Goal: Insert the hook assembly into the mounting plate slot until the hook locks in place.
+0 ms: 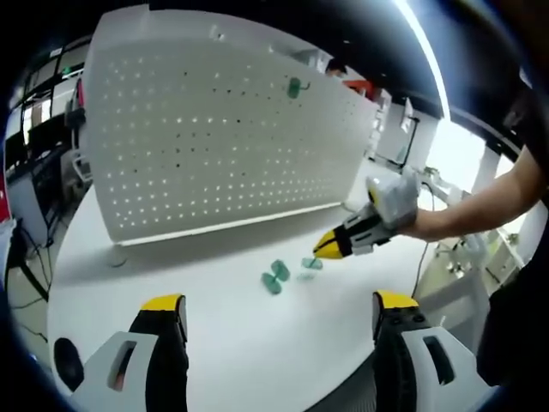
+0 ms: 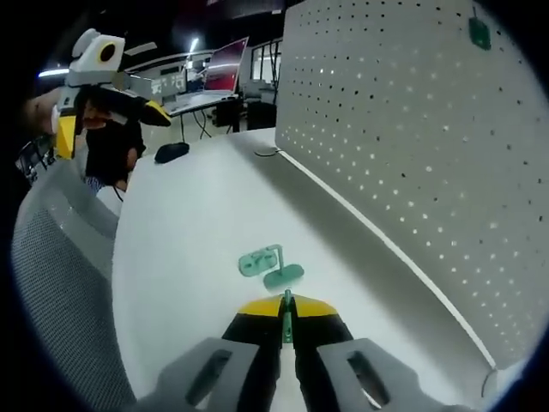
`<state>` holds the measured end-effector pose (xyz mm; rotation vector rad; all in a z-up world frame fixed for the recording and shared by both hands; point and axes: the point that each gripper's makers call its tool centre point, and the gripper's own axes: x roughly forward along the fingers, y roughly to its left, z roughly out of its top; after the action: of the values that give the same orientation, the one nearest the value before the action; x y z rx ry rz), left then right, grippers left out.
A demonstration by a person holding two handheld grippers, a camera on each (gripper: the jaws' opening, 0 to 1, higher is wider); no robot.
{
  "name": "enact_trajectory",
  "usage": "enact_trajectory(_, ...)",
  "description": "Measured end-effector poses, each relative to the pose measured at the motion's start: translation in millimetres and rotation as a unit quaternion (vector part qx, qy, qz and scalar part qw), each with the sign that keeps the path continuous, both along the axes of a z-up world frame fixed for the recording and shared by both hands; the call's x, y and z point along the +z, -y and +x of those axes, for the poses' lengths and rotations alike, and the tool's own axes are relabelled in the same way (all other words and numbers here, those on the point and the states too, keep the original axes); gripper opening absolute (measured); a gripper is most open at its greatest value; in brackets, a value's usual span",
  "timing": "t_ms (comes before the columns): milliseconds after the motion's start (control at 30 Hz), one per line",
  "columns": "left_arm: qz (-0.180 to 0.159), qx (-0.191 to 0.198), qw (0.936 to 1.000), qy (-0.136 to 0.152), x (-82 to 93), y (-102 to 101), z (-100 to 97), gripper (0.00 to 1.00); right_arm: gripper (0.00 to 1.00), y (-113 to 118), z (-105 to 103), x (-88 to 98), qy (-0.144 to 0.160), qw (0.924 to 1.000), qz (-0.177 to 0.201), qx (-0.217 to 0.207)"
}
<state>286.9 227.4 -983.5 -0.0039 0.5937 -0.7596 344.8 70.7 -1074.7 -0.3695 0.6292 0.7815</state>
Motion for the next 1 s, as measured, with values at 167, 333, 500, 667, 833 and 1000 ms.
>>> enact_trajectory(167,-0.007,-0.002,0.9999,0.01,8.2,2,0.3,0.91,0.0,2,0,9.4,0.023,0.9995,-0.019,0.007)
enact_trajectory(333,-0.007,-0.006,0.9998,0.015,11.0,5,-1.6,0.91,0.0,-1,-3,22.6,0.026,0.9996,0.006,-0.008)
enact_trajectory(500,-0.01,-0.009,0.9997,0.02,16.1,8,-3.3,0.91,0.0,-1,0,41.8,0.033,0.9976,0.045,-0.04)
enact_trajectory(667,-0.015,-0.008,0.9995,0.026,21.7,9,-2.5,0.91,0.0,3,2,59.1,0.046,0.9951,0.063,-0.06)
enact_trajectory(833,-0.017,-0.01,0.9993,0.032,26.2,12,-3.8,0.91,0.0,7,1,68.8,0.055,0.9925,0.075,-0.079)
enact_trajectory(1000,-0.024,-0.01,0.9992,0.03,27.7,16,-6.1,0.91,0.0,14,1,87.3,0.076,0.9856,0.099,-0.114)
